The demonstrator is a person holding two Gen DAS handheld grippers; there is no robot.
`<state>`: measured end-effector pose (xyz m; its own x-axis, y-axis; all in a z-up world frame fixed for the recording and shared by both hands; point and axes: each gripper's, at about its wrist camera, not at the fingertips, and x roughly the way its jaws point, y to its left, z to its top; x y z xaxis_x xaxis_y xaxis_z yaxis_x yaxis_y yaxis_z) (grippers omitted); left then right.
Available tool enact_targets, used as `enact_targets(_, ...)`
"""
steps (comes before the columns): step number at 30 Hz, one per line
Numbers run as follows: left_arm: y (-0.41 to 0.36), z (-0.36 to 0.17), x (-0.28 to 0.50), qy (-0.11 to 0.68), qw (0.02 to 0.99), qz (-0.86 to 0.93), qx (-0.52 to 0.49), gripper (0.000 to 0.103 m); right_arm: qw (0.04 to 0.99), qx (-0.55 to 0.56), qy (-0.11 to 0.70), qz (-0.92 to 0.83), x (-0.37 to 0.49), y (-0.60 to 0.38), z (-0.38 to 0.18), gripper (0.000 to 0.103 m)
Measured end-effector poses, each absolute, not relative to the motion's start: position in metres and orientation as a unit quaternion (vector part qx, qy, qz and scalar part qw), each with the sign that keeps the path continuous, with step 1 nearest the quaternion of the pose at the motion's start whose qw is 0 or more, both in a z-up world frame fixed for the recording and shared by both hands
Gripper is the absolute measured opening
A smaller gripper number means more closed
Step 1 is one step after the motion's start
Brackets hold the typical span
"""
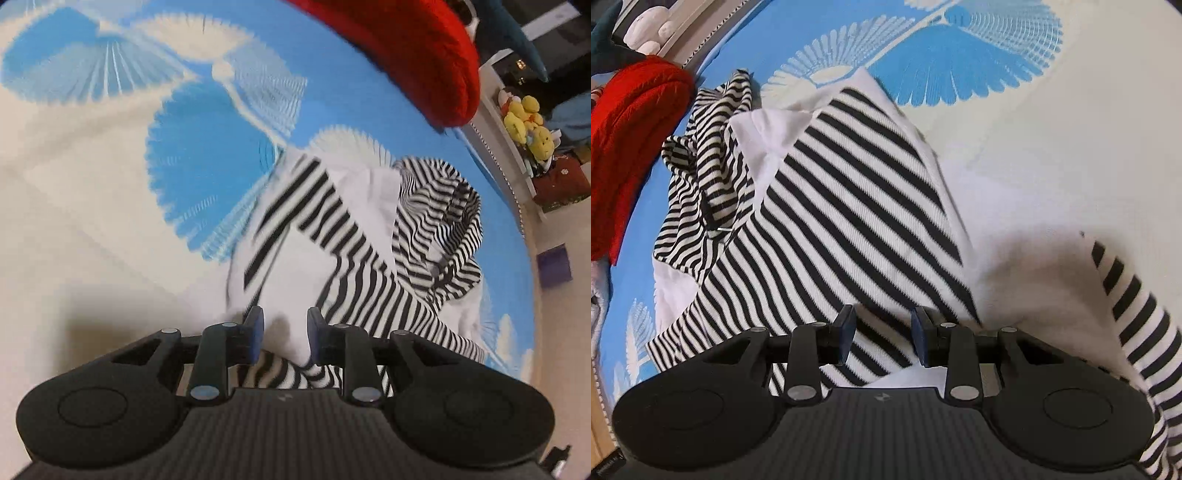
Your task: Fold small clothes
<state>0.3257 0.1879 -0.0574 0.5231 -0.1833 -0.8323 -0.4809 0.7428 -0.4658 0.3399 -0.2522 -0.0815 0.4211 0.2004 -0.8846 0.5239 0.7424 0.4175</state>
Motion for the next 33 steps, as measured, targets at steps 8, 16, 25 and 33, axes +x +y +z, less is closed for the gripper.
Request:
enact_targets(8,0.194,-0.082,0.327,0.509,0.767,0.112,-0.375,0.034,0.766,0.348,0.528,-0.115,0.343,-0.260,-0.088,0.035)
enact_targets(16,0.180,-0.060,0.327,0.496,0.806,0.114,-0.302,0.004,0.778,0.344,0.512,-0.119,0.342,-0.259,-0.080,0.035)
enact_targets(25,0.176,-0.059,0.323,0.517,0.794,0.139,-0.286,0.005,0.762,0.359,0.504,-0.191,0.338,-0.291,-0.091,0.002)
enact_targets(33,0.151,-0.038,0.329,0.482,0.849,0.111,-0.187,0.013,0.807,0.322,0.425,-0.255,0.332,-0.307,-0.061,0.016)
